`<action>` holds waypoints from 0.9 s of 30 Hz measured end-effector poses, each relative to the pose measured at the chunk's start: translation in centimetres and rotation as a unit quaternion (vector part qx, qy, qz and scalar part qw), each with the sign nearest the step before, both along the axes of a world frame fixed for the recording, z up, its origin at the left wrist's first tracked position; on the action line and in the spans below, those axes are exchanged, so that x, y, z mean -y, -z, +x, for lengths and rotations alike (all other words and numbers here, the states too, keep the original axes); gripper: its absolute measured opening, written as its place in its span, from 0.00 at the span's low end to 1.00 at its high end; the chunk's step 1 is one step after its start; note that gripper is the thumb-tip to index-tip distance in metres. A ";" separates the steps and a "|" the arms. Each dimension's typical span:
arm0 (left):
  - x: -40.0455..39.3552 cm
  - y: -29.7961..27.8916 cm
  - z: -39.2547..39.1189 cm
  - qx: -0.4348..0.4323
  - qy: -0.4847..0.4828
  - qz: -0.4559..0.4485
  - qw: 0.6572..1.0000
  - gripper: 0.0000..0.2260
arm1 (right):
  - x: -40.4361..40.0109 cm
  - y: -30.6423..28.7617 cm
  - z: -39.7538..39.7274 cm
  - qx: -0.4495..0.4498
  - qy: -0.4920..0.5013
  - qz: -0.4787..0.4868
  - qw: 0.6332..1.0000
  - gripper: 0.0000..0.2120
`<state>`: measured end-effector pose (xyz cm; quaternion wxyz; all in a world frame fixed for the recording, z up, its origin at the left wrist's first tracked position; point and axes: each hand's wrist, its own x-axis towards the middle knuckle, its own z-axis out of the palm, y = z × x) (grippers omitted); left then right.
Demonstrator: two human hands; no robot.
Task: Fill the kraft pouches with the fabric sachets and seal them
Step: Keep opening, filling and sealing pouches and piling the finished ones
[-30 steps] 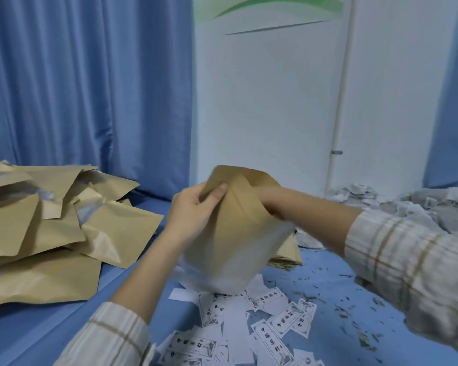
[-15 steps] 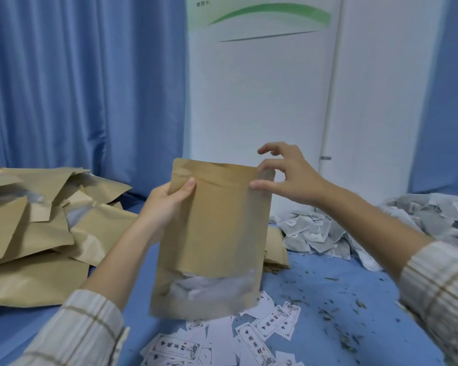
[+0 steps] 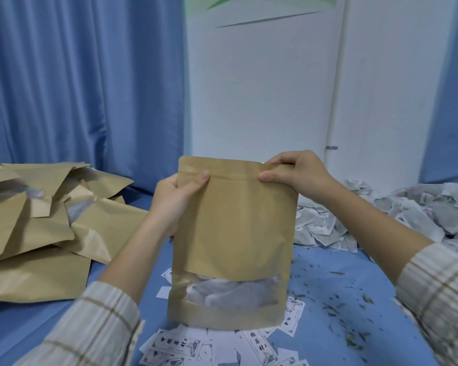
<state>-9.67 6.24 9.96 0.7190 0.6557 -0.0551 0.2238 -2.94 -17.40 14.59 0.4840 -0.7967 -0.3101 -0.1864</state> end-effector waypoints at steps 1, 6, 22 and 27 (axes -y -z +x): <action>0.0 0.0 0.3 0.004 -0.021 -0.020 1.000 0.10 | 0.3 -0.1 0.1 0.005 0.000 -0.012 1.000 0.07; 0.4 0.0 1.5 0.015 -0.084 -0.040 0.996 0.06 | 1.0 -0.3 0.5 0.021 0.013 -0.062 0.998 0.07; 2.7 1.8 2.1 0.035 -0.068 -0.049 0.996 0.09 | -6.6 -3.2 0.6 0.087 0.015 -0.335 0.938 0.09; 2.2 1.9 2.4 0.070 -0.124 -0.054 0.988 0.14 | -7.2 -2.6 0.4 0.116 0.015 -0.311 0.943 0.09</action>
